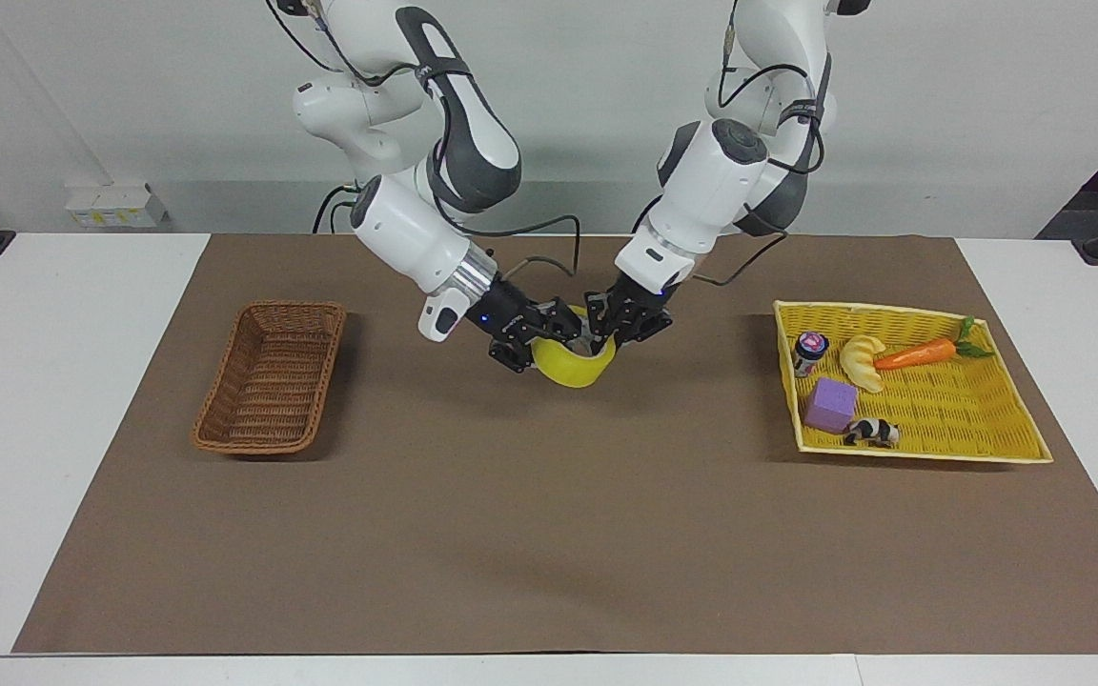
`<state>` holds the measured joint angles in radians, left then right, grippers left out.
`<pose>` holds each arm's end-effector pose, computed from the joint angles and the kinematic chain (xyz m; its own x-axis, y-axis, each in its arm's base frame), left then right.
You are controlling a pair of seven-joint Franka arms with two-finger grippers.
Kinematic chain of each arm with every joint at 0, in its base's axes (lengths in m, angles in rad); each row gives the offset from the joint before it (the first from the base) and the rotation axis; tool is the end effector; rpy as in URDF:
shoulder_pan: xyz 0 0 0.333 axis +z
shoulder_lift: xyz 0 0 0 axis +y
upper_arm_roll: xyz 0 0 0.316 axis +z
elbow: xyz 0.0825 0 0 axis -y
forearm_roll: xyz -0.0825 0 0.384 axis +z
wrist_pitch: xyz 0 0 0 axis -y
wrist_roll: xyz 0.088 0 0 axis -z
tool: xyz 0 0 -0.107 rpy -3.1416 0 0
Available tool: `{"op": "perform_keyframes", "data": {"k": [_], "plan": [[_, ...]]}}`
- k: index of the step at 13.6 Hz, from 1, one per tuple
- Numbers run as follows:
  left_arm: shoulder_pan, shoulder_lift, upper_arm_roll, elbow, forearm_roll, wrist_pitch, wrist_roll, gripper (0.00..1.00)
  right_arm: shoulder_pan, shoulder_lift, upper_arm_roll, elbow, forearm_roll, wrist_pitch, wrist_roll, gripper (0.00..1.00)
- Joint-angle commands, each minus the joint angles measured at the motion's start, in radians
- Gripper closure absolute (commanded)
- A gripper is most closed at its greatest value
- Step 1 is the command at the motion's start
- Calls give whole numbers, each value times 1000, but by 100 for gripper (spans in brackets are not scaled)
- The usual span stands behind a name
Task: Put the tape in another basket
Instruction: 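Grasp the tape with the right gripper while the left gripper releases it, then carry the tape with the right gripper while the left gripper withdraws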
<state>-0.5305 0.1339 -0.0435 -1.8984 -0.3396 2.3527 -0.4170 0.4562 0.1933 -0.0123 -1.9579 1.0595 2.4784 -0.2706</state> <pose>0.5204 -0.3408 0.4650 0.9888 0.0723 0.1308 0.0156 -0.9206 0.3902 0.5654 0.2659 0.4112 0.9755 -0.1239 0.1816 0.0414 -0.7077 -0.7053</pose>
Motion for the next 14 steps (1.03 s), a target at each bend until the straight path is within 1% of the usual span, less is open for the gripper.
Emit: {"op": "perform_keyframes", "data": {"k": [1, 2, 3, 5, 8, 9, 11, 13, 14], "plan": [[-8, 4, 16, 19, -18, 8, -3, 33, 1, 5, 6, 14, 45, 10, -28, 100], [-6, 3, 17, 27, -7, 0, 7, 0, 2, 3, 5, 14, 45, 11, -29, 100], [-2, -7, 23, 30, -3, -7, 9, 0, 2, 3, 5, 14, 43, 11, -29, 100], [52, -30, 24, 32, -2, -41, 11, 0, 2, 5, 5, 14, 42, 10, -29, 100], [124, -86, 25, 30, 1, -180, 15, 0, 2, 3, 5, 13, 36, 7, -10, 100], [162, -106, 25, 28, 8, -246, 44, 0, 2, 2, 0, 7, 19, 4, 32, 100], [220, -141, 25, 22, 59, -343, 148, 0, -13, -2, 0, -7, -76, -7, 80, 100], [280, -168, 24, 18, 120, -420, 235, 0, -42, 0, -3, -7, -177, -56, 143, 100], [297, -172, 24, 18, 125, -438, 279, 0, -66, 1, -3, -6, -220, -79, 155, 100]]}}
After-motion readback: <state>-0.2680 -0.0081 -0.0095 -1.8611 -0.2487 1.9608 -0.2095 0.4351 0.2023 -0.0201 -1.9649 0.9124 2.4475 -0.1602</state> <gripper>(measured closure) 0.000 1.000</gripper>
